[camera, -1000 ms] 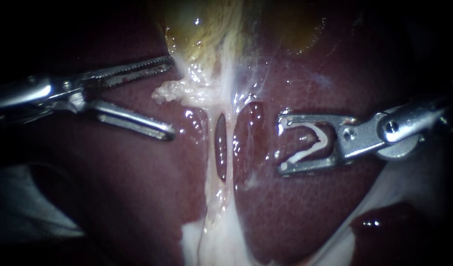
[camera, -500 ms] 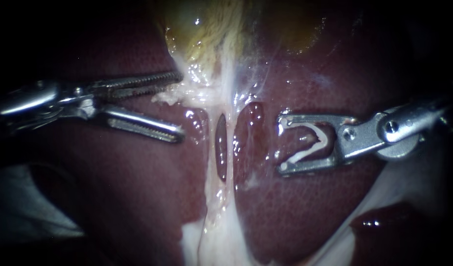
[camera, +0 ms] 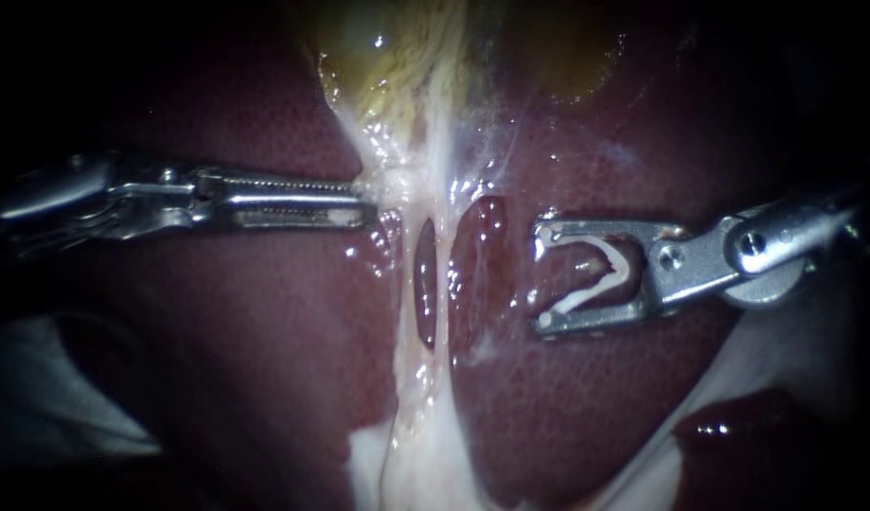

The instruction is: Grabbing gallbladder

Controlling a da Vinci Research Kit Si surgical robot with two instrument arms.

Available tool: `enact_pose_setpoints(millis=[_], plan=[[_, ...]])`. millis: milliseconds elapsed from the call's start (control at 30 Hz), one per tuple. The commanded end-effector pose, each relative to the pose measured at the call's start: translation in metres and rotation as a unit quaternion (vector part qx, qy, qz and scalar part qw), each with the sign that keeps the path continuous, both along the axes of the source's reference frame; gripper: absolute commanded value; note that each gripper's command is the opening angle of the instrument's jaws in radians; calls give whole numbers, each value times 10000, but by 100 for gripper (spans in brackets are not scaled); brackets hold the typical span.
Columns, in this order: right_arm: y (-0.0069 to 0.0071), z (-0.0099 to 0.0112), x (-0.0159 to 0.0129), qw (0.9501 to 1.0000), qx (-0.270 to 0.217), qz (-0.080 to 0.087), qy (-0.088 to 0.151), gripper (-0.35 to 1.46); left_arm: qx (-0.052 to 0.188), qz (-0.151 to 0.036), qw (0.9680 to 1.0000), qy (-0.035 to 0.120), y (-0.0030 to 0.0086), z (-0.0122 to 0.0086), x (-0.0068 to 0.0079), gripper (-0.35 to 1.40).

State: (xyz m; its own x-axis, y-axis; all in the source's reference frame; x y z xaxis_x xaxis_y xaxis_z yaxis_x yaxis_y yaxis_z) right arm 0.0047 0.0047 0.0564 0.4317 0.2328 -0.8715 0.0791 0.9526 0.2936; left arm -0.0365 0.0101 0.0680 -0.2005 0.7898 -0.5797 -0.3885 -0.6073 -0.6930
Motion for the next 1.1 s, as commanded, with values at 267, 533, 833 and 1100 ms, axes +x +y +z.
enact_pose_setpoints(millis=[267, 533, 833, 1100], plan=[[0, 0, 0, 10000, 1, 3, -1, 50, 274, -72, 9996, 5, -1, -27, 5, -35], [0, 0, 0, 10000, 1, 3, -1, 50, 464, -119, 9989, -15, 32, -68, 28, -35], [0, 0, 0, 10000, 1, 1, 0, 50, 508, -313, 9982, 107, 64, -79, 69, -35], [0, 0, 0, 10000, 1, 1, 0, 50, 508, -376, 9979, 148, 62, -80, 69, -35]])
